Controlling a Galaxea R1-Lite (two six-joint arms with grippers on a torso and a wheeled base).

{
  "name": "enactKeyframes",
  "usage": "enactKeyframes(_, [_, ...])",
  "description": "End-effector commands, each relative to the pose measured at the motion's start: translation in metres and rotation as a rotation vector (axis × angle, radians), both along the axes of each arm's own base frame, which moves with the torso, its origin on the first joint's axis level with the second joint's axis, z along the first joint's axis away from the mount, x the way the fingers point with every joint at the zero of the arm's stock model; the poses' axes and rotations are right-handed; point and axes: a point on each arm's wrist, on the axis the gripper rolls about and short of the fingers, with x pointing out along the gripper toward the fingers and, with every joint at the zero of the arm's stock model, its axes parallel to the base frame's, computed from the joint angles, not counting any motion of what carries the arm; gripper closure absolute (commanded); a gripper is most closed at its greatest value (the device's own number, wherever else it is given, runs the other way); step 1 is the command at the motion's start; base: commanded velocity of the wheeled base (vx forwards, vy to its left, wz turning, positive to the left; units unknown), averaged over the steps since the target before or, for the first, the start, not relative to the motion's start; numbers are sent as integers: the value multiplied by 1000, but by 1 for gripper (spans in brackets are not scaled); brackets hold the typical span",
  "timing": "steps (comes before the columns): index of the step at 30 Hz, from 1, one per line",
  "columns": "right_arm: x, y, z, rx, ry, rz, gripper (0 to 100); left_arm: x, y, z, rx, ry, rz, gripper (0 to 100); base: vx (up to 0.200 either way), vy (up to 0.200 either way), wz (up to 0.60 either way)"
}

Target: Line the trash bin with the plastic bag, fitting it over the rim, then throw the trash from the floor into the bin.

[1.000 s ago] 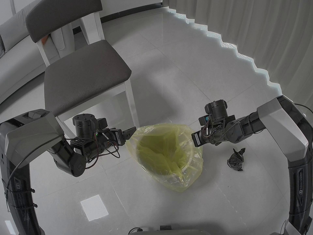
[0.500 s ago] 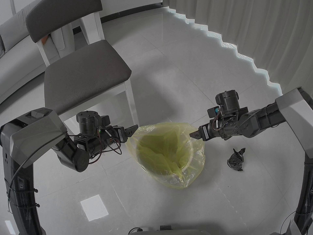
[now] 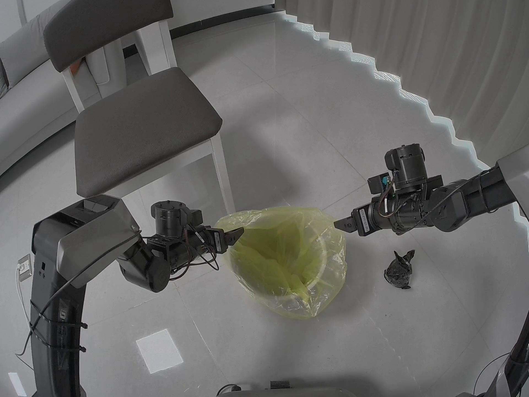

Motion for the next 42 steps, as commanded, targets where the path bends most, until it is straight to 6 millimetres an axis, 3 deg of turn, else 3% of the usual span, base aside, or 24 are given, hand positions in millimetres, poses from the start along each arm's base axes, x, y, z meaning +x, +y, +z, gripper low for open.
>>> enactKeyframes(1, [-1,-2,3,2,-9,-3,0,14,-4,-14,5,11,0,100,0,0,0])
enactKeyframes(6, [6,-1,-4,0,-4,-4,0,17,-2,-8,-1,-3,8,100,0,0,0])
enactKeyframes(18, [21,21,-52,-18,59,35,0,17,-4,-5,-25,-9,14,100,0,0,0])
enactKeyframes(27, [33,20,-86,-47,117,30,0,15,-5,-1,-29,-17,13,100,0,0,0])
enactKeyframes(28, [33,20,-88,-47,120,29,100,15,-5,-1,-28,-18,12,100,0,0,0])
enactKeyframes(35, [52,22,-99,-18,120,-1,100,20,0,-3,-29,-20,22,100,0,0,0])
enactKeyframes(42, [75,26,-98,0,85,-12,100,44,-2,-13,-57,-49,49,100,0,0,0])
